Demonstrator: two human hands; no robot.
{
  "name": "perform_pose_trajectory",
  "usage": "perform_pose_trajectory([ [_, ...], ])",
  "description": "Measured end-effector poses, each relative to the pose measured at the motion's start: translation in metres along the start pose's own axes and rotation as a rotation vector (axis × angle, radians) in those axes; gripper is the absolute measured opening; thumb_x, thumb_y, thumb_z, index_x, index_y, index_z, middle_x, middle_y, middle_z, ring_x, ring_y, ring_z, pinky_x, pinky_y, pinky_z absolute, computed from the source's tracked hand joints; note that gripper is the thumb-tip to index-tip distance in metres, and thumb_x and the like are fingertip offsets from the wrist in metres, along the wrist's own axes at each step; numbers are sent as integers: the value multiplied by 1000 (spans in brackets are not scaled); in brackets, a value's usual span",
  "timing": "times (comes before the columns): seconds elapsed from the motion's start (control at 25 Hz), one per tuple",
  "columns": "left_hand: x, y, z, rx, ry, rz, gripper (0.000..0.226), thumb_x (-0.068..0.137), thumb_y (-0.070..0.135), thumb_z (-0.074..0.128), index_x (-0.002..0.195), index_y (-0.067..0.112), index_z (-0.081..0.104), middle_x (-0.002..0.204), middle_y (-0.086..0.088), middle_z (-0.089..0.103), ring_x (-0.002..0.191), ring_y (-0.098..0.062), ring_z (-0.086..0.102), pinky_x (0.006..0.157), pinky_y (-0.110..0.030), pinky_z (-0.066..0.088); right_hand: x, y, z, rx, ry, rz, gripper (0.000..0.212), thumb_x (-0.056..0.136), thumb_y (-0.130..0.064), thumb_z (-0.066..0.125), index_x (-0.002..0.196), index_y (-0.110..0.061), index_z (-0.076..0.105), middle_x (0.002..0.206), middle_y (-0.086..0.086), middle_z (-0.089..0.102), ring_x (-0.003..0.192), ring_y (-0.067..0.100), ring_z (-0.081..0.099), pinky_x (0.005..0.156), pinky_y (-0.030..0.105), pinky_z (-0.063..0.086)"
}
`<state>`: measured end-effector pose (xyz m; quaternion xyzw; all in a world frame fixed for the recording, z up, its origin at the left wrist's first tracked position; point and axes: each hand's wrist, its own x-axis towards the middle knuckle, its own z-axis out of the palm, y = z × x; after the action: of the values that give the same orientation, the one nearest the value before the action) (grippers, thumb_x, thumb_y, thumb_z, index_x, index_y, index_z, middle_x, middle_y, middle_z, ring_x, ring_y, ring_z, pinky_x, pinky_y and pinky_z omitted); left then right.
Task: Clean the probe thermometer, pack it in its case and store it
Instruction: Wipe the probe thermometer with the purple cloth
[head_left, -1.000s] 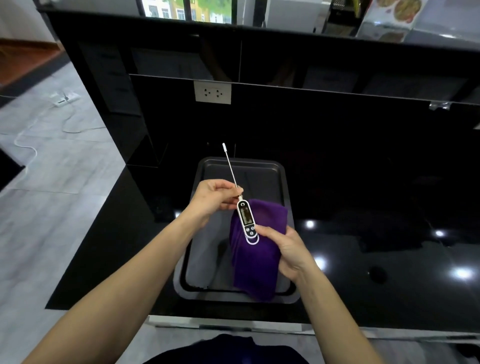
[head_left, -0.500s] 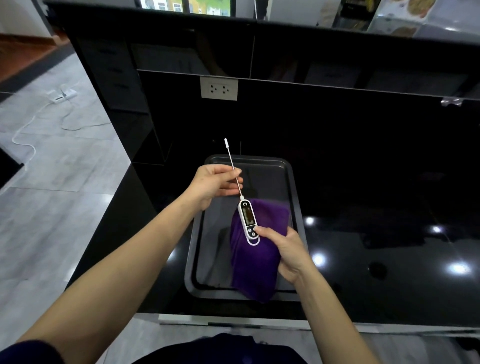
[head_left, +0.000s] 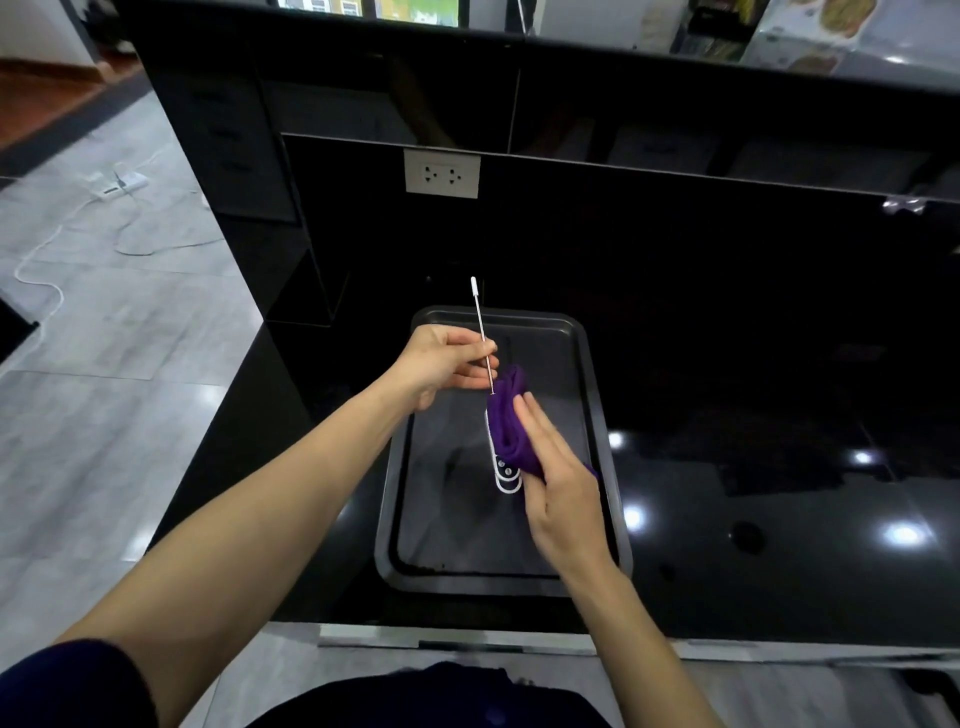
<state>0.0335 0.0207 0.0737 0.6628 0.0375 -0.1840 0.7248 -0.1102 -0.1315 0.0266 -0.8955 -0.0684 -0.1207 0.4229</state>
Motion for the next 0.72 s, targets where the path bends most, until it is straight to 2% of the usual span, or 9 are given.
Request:
perform_pose_trajectory([
  [0.12,2,-2,-1,15,24,-15,7,88,5,66,82,3,65,74,-15,67,49,-12,68,53,-24,59,3,-2,1,-86,4,0,78,85,16,51,153,-20,35,158,-12,31,149,11,27,113,6,20],
  [0.32,7,0,-2,74,86,1,7,89,7,66,84,2,65,74,-13,67,44,-8,65,51,-21,58,5,-12,6,-157,-83,-83,75,85,14,50,152,-19,37,159,-7,32,151,9,18,115,8,17],
  [0.52,9,-1,-10,62,107,-17,18,89,6,65,102,-6,63,75,-15,66,45,-10,67,50,-22,58,-1,-10,4,-179,-124,-71,71,91,10,52,152,-21,32,159,-11,29,150,7,17,119,20,23],
  [0.72,11,-2,-7,82,110,15,12,89,8,66,96,-2,64,75,-14,67,45,-8,65,48,-20,56,-1,-17,10,-165,-156,-81,69,91,7,51,152,-21,36,160,-8,31,151,7,16,120,23,22],
])
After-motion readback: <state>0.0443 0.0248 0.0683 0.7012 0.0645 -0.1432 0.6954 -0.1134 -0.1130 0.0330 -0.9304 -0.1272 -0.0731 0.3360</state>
